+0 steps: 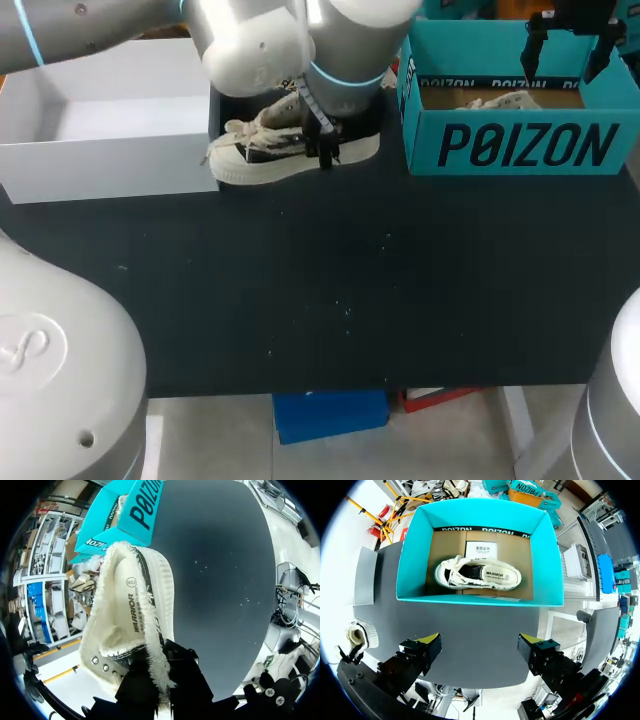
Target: Take the shoe out of the shoebox, open the shoe tongue, remove and reinsert the insole, then place the shoe into the shoebox
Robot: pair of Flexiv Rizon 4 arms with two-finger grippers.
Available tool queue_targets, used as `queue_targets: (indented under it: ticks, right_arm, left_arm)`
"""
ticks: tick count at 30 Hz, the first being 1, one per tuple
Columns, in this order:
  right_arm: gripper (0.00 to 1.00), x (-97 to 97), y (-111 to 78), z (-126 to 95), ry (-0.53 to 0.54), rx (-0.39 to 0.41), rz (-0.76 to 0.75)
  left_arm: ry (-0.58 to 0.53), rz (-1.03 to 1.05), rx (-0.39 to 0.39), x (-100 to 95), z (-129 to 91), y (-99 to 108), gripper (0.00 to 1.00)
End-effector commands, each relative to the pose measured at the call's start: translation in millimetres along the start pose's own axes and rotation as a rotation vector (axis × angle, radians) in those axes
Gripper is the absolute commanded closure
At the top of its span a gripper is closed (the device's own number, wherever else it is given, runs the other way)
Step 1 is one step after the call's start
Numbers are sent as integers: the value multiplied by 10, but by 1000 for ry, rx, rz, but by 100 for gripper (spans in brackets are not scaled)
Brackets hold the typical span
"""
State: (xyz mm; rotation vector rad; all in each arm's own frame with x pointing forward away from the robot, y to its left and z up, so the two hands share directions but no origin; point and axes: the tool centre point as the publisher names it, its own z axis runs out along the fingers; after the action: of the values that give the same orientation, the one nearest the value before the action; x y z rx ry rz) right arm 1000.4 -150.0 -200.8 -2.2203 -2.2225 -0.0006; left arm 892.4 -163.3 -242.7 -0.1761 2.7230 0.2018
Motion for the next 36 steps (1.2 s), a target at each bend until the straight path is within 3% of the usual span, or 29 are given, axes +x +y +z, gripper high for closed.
queue_targets:
  ticks: [1,17,30,35,36]
  right_arm:
    - [0,0,-1,-3,0,0,0]
    - [0,0,-1,-3,0,0,0]
    - [0,0,-1,-3,0,0,0]
    - [0,0,-1,-3,0,0,0]
    - [0,0,-1,-3,0,0,0]
  left_arm:
    - [1,-6,-3,149,199,-159,100]
    - [103,23,22,815,657,-452,100]
    - [175,61,-13,1012,1212,-445,100]
    - [178,84,-22,1008,1302,-420,100]
    - [179,93,-18,1007,1303,-420,85]
